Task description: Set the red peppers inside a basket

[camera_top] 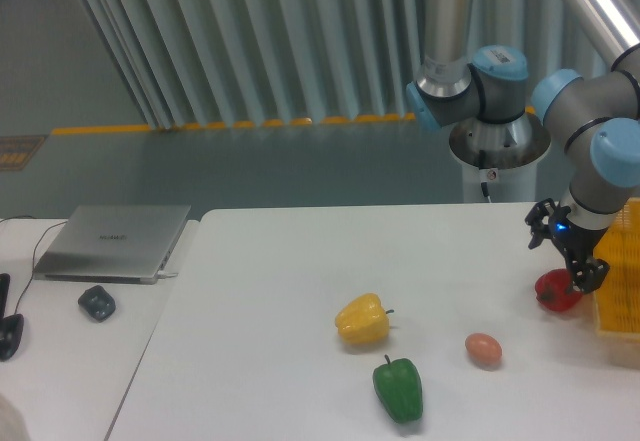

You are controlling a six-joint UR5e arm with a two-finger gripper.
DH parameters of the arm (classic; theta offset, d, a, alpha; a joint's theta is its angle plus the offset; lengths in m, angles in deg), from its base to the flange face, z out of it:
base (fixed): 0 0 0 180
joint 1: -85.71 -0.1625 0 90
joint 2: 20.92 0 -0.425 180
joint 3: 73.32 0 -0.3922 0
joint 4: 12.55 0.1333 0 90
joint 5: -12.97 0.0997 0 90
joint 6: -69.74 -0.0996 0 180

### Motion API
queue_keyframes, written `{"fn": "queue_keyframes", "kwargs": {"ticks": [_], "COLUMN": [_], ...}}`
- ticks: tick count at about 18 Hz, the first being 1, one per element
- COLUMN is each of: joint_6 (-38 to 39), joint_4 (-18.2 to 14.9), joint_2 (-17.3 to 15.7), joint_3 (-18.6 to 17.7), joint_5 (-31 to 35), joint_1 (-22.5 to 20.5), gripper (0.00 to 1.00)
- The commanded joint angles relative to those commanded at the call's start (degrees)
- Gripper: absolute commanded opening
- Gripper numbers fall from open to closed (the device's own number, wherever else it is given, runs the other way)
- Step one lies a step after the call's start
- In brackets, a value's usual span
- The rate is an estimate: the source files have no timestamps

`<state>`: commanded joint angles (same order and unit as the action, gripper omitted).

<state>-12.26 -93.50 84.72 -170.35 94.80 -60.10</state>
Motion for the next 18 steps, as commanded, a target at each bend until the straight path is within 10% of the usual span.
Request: {"fn": "queue_keyframes", "kwargs": {"ticks": [18], "joint_6": [-0.44], "joint_4": [1.76], "joint_2": [2.29], "joint_3": [0.0], "joint_5": [0.35], "joint_1": [0.09], "gripper": [1.0]}}
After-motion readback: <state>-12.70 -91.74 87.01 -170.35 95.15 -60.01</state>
